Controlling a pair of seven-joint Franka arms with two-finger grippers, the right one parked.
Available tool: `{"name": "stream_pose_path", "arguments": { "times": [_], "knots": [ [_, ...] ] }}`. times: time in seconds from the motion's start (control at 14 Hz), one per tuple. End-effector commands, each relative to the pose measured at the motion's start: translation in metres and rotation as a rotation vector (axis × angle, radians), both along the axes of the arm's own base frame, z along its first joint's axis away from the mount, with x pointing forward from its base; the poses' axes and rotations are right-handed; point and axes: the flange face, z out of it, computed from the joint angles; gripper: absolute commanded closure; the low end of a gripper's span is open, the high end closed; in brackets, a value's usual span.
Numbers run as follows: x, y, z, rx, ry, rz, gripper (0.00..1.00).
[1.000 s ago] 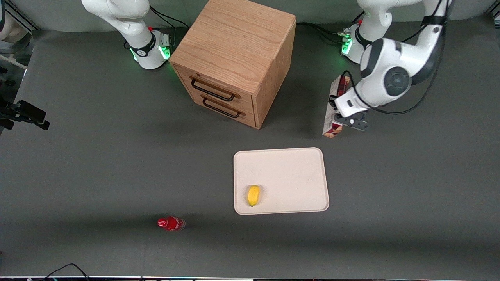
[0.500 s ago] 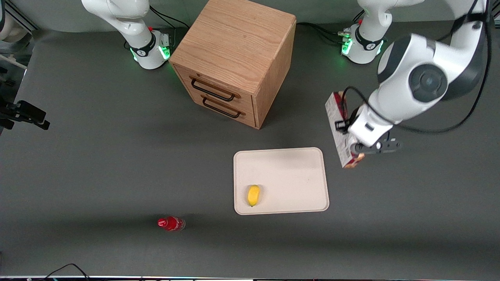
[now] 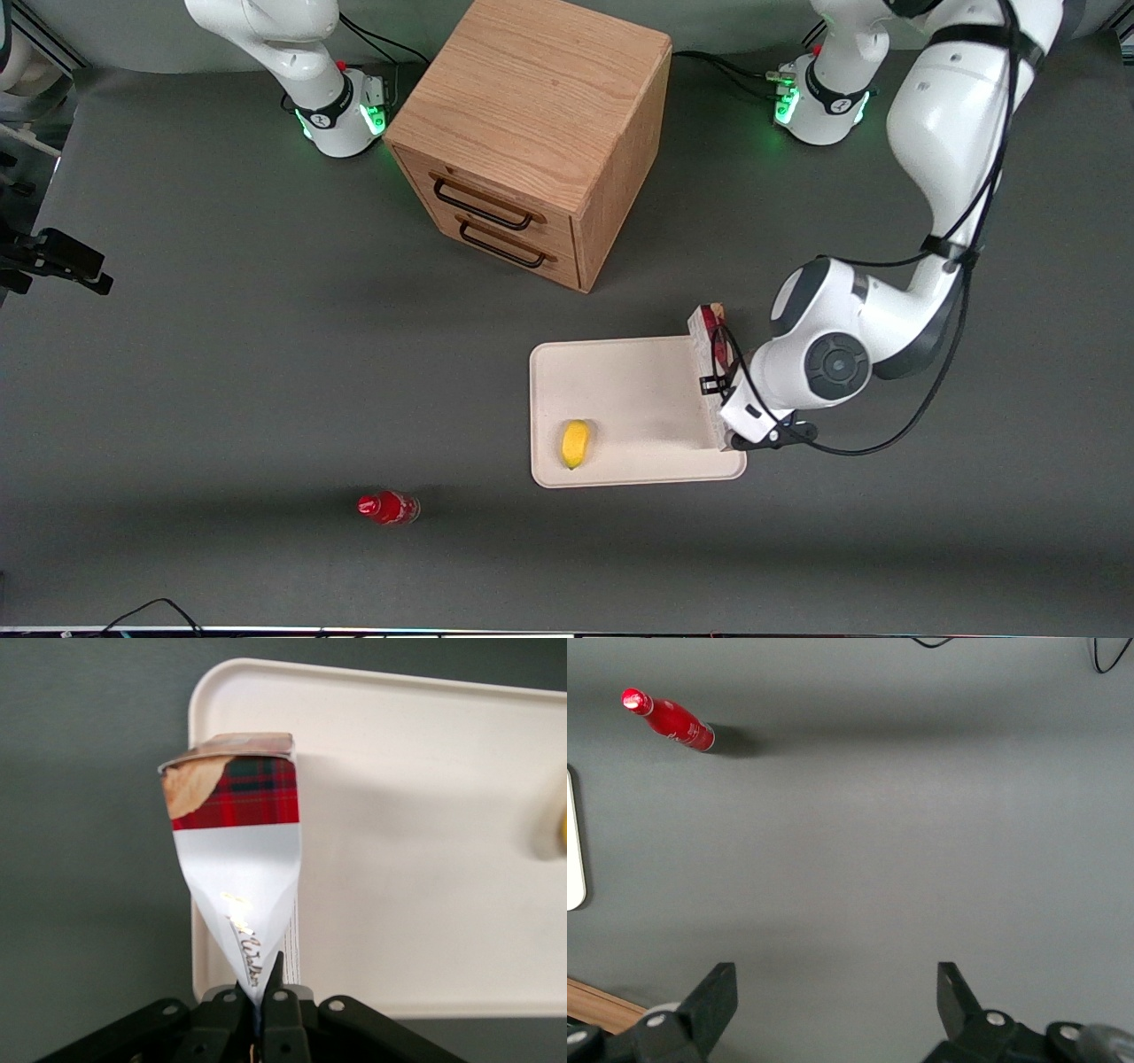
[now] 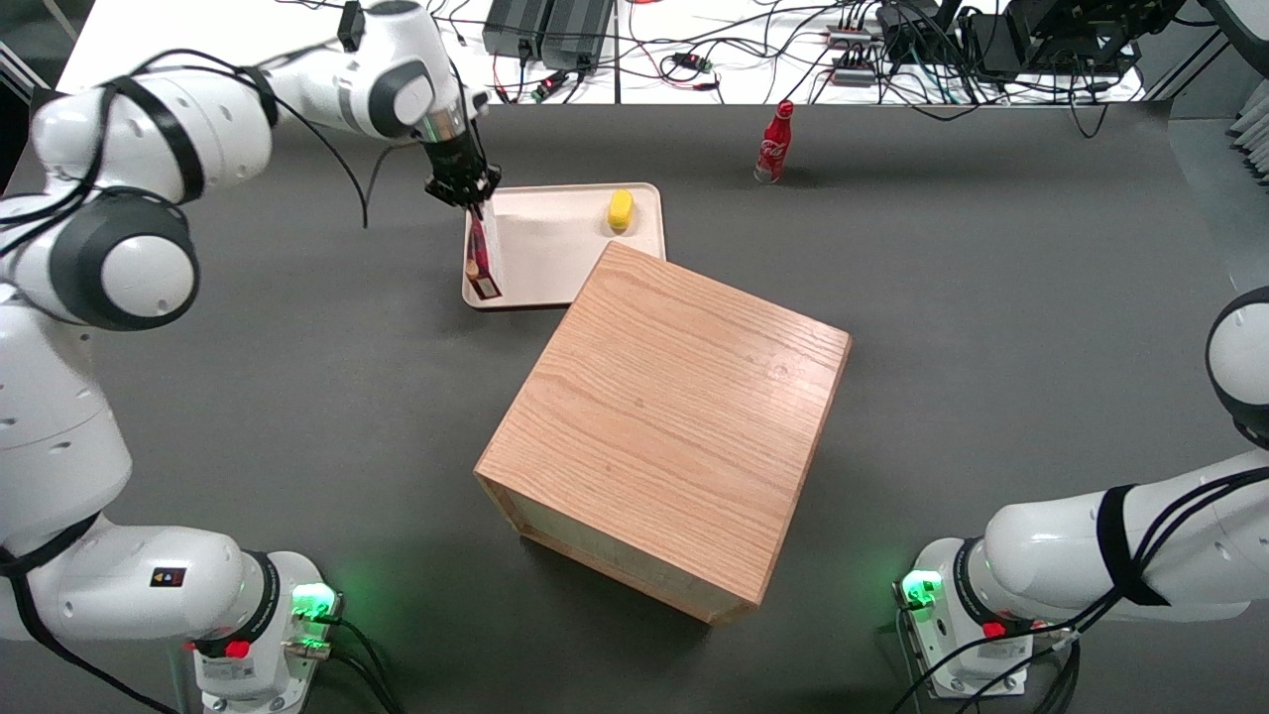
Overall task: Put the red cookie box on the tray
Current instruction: 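Lower the box onto the tray and open the left gripper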
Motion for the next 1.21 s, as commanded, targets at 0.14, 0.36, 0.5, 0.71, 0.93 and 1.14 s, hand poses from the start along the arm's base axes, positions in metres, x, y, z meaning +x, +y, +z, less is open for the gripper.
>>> {"name": "stream_pose_path", "arguments": {
  "times": [0.14,0.36,0.5,0.71,0.93,1.14],
  "knots": [
    [0.010,-0.009,-0.006,0.030,-0.063,0.045,0.79],
    [0.013,0.003,0.001,0.039,-0.052,0.056,0.00],
    [0.009,0.010,0.020,0.064,-0.026,0.052,0.00],
    [-0.007,0.043,0.101,0.083,0.074,0.073,0.00],
    [-0.035,0.100,0.207,0.090,0.093,0.027,0.00],
    [-0.079,0.176,0.295,0.067,0.123,-0.059,0.00]
  ]
}}
